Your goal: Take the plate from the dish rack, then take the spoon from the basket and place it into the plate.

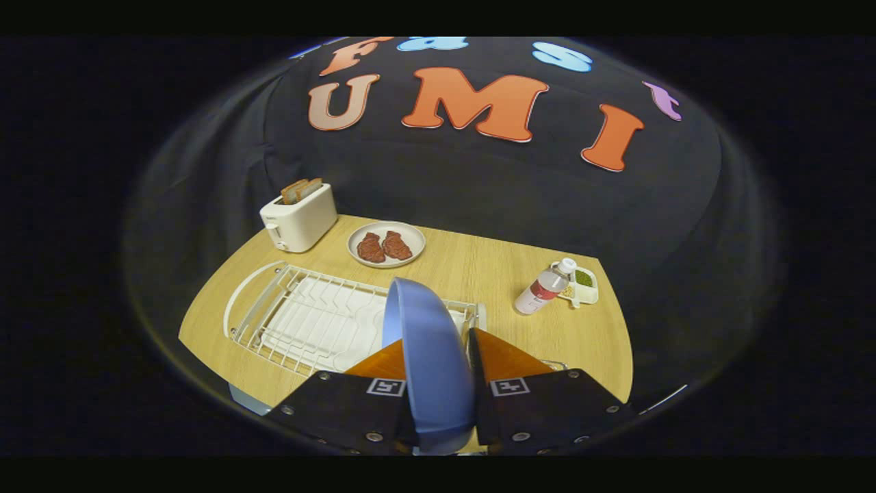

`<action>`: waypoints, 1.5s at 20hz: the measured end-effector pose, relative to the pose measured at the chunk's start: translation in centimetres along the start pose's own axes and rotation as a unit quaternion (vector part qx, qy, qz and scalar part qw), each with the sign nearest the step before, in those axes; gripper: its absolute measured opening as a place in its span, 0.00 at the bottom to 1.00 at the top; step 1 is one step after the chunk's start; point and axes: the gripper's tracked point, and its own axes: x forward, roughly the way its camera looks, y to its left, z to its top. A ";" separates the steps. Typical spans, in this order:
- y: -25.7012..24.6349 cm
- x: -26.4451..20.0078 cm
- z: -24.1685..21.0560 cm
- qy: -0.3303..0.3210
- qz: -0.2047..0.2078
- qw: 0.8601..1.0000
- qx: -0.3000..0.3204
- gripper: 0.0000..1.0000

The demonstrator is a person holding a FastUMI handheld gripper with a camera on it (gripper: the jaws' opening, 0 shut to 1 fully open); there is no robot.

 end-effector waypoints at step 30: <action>1.7 -1.1 -21.3 0.062 0.112 0.984 0.125 0.30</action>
